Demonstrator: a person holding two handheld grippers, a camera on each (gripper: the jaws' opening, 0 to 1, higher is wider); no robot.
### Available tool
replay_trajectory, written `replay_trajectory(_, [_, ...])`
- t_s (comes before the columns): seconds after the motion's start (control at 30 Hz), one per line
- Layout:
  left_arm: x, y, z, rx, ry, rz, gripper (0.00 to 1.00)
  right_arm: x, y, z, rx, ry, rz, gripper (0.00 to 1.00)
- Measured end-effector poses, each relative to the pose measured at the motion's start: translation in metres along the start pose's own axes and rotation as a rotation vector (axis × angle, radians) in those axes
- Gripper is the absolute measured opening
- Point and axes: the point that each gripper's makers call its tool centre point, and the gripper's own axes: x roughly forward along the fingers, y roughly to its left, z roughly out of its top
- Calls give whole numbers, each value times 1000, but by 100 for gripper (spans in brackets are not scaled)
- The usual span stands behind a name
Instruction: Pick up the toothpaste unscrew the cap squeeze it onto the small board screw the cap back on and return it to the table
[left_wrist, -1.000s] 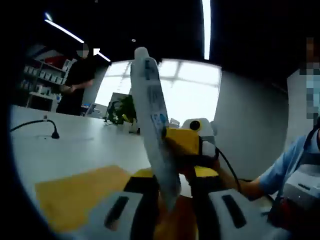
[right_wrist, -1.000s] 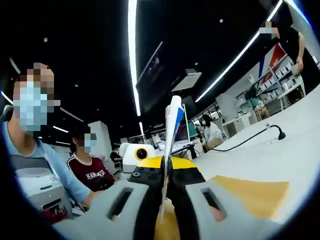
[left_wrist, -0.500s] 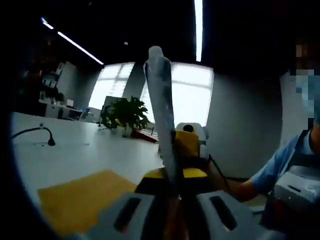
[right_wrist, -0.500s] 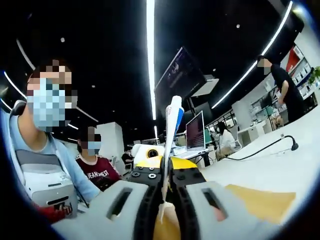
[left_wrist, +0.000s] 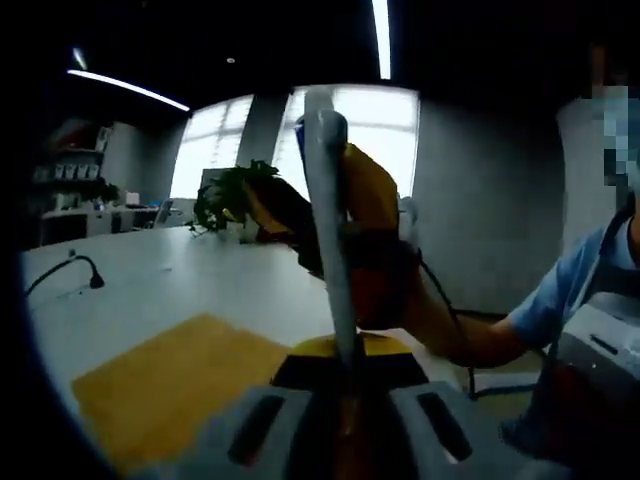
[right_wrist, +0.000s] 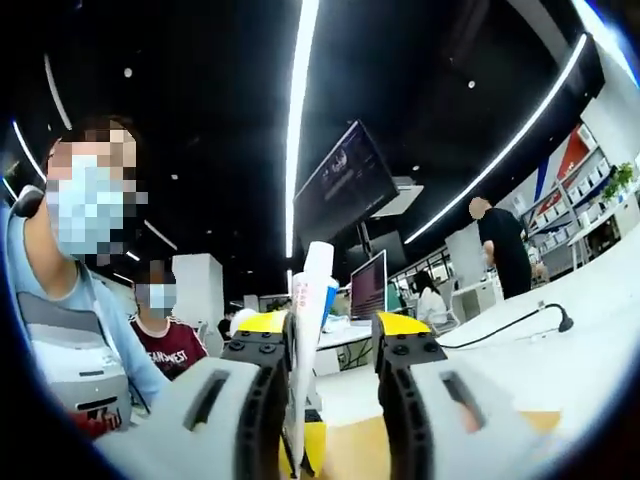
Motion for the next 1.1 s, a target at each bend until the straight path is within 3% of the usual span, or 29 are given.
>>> replay_trajectory(0.1, [1, -1, -2, 8, 9, -2, 3, 3, 1, 0, -100, 13, -14, 49])
replay_trajectory(0.17, [1, -1, -2, 4, 8, -6, 3, 5, 4, -1, -140, 18, -16, 51])
replay_trajectory(0.2, [1, -1, -1, 1, 6, -8, 3, 5, 6, -1, -154, 18, -10, 46])
replay_trajectory(0.27, [1, 0, -1, -2, 5, -11, 3, 4, 8, 1, -164, 12, 0, 25])
replay_trajectory(0.3, [0, 1, -1, 2, 7, -8, 3, 3, 10, 3, -163, 4, 12, 18])
replay_trajectory(0.47, [2, 4, -2, 27, 13, 7, 4, -1, 13, 1, -100, 37, 16, 14])
replay_trajectory(0.5, [3, 6, -1, 64, -3, 10, 4, -2, 14, 2, -97, 38, 21, 13])
replay_trajectory(0.53, [4, 5, 6, 101, -48, 6, 6, -3, 11, 3, -113, 46, -20, 12])
replay_trajectory(0.63, [2, 5, 13, 96, -78, 5, 24, -4, 14, -9, -180, 132, -12, 10])
replay_trajectory(0.67, [2, 4, 15, 84, -86, -5, 25, -4, 16, -14, -188, 163, -4, 10])
replay_trajectory(0.77, [0, 3, 15, 87, -81, -6, 21, -1, 22, -14, -161, 148, 27, 10])
replay_trajectory(0.87, [0, 2, 14, 102, -74, -2, 21, -1, 25, -20, -157, 175, 50, 10])
replay_trajectory(1.0, [-2, 1, 16, 96, -83, 7, 6, 1, 33, -23, -146, 179, 91, 10])
replay_trajectory(1.1, [-4, 2, 18, 105, -87, 21, 5, 1, 33, -21, -151, 165, 88, 10])
